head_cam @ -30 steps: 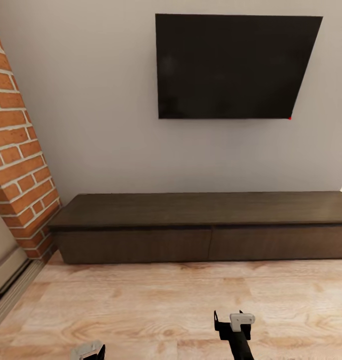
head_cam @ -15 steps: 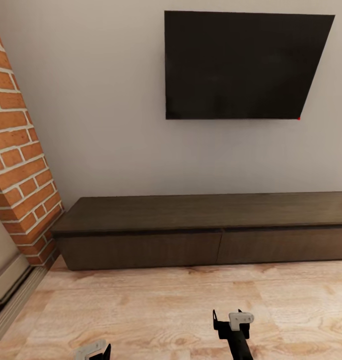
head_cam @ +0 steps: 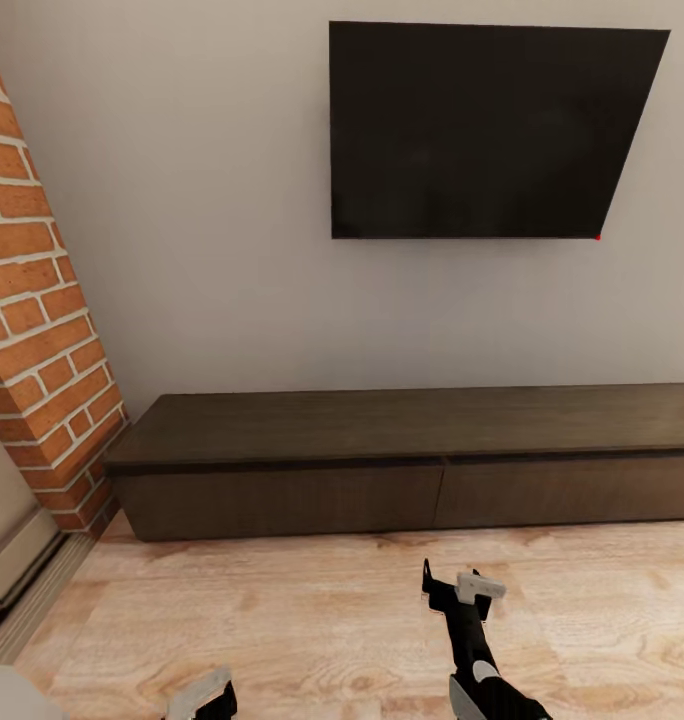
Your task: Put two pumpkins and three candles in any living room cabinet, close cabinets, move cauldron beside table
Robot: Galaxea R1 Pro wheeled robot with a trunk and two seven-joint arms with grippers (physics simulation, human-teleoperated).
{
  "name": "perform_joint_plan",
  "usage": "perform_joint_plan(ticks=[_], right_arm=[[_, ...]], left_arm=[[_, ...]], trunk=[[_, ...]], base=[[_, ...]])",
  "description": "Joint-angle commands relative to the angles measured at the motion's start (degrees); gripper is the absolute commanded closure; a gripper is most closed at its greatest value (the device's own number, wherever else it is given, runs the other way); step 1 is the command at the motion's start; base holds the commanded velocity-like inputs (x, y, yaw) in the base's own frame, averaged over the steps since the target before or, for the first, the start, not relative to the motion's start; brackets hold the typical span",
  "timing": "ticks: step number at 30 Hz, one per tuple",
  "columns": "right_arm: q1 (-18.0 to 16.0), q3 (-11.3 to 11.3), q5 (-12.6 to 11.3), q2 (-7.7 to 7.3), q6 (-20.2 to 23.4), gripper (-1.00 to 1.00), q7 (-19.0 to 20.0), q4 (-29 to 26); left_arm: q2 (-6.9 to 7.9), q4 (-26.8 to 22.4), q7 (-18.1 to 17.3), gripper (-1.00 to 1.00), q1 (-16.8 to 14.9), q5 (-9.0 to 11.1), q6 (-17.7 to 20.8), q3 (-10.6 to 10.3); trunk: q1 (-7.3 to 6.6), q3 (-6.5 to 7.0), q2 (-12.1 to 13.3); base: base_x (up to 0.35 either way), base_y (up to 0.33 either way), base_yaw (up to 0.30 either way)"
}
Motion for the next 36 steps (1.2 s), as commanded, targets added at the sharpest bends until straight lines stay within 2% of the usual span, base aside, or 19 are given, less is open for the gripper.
perform_joint_plan(ticks=[1,3,4,5,6,7,8,9,10,12,13,15,16,19,20,21,22,26,36], right_arm=[[-0.04,0.49,-2.09,-0.06,-0.08,-1.00,-0.25,-0.83],[-0.04,0.49,-3.65,-0.08,0.01,-1.00,-0.23,-1.69],[-0.05,0.49,-5.24,-0.12,0.15,-1.00,-0.21,-2.64],[-0.05,0.49,-6.87,-0.15,0.54,-1.00,-0.21,-3.74],[-0.05,0.49,-7.70,-0.16,0.90,-1.00,-0.20,-4.37],[-0.05,0.45,-9.36,-0.18,2.02,-1.00,-0.17,-5.75],[-0.05,0.44,-10.22,-0.21,2.79,-1.00,-0.14,-6.50],[-0.05,0.43,-11.94,-0.24,4.73,-1.00,-0.04,-8.08],[-0.05,0.42,-12.86,-0.25,5.85,-1.00,0.00,-8.90],[-0.05,0.41,-16.95,-0.28,10.76,-1.00,0.17,-12.34],[-0.05,0.44,-23.89,-0.10,16.93,-1.00,0.29,-17.02],[-0.05,0.48,-27.64,0.03,19.44,-1.00,0.51,-19.24],[-0.05,0.48,-30.69,0.02,21.36,-1.00,1.62,-21.87],[-0.05,0.44,-34.09,-0.08,24.00,-1.00,3.82,-24.14],[-0.05,0.38,-36.22,-0.15,25.76,-1.00,5.31,-24.78],[-0.05,0.35,-38.92,-0.20,27.97,-1.00,7.16,-25.03],[-0.05,0.52,-43.57,-0.36,31.55,-1.00,10.90,-25.18],[-0.05,0.69,-45.85,-0.53,33.34,-1.00,14.46,-23.95],[0.02,0.80,-45.99,-0.45,33.24,-1.00,15.50,-21.83]], left_arm=[[0.12,-3.03,6.18,-1.00,-0.70,-5.18,0.05,1.47],[0.40,-6.18,11.04,-1.00,-1.23,-9.66,0.49,3.67],[1.17,-9.58,15.12,-1.00,-1.63,-13.88,1.65,6.13],[2.54,-13.21,18.18,-1.00,-1.88,-17.84,3.49,8.63],[3.38,-15.10,19.30,-1.00,-1.97,-19.68,4.51,9.89],[5.22,-18.79,20.91,-1.00,-2.11,-22.98,6.40,12.40],[6.16,-20.47,21.52,-1.00,-2.15,-24.41,7.20,13.59],[7.89,-23.20,22.40,-1.00,-2.22,-26.72,8.40,15.80],[8.66,-24.24,22.70,-1.00,-2.24,-27.59,8.85,16.79],[10.94,-26.89,23.42,-1.00,-2.30,-29.57,9.96,19.56],[13.53,-29.47,23.78,-1.00,-2.33,-30.63,10.41,21.21],[14.66,-30.14,23.81,-1.00,-2.33,-30.83,10.35,21.56],[15.13,-30.41,23.88,-1.00,-2.34,-30.87,10.12,21.62],[15.28,-30.51,23.93,-1.00,-2.34,-30.83,7.97,21.43],[15.25,-30.54,23.96,-1.00,-2.34,-30.78,5.79,21.23],[15.23,-30.56,23.98,-1.00,-2.34,-30.74,3.33,20.55],[15.21,-30.57,23.94,-1.00,-2.34,-30.71,-0.37,17.55],[14.95,-30.55,23.99,-1.00,-2.34,-30.71,-2.16,13.49],[14.85,-30.34,24.01,-1.00,-2.34,-30.67,-2.33,12.74]], trunk=[[-0.01,-0.06,-0.03],[-0.01,-0.06,-0.03],[-0.01,-0.06,-0.03],[-0.01,-0.06,-0.03],[-0.01,-0.06,-0.03],[-0.01,-0.06,-0.03],[-0.01,-0.06,-0.03],[-0.01,-0.06,-0.03],[-0.01,-0.06,-0.03],[-0.01,-0.06,-0.03],[-0.01,-0.06,-0.03],[-0.01,-0.06,-0.03],[-0.01,-0.06,-0.03],[-0.01,-0.06,-0.03],[-0.01,-0.06,-0.03],[-0.01,-0.06,-0.03],[-0.01,-0.06,-0.03],[-0.01,-0.06,-0.03],[-0.01,-0.06,-0.03]], base=[[0.000,0.000,0.000],[0.000,0.000,0.000],[0.000,0.000,0.000],[0.000,0.000,0.000],[0.000,0.000,0.000],[0.000,0.000,0.000],[0.000,0.000,0.000],[0.000,0.000,0.000],[0.000,0.000,0.000],[0.000,0.000,0.000],[0.000,0.000,0.000],[0.000,0.000,0.000],[0.000,0.000,0.000],[0.000,0.000,0.000],[0.000,0.000,0.000],[0.000,0.000,0.000],[0.000,0.000,0.000],[0.000,0.000,0.000],[0.000,0.045,0.000]])
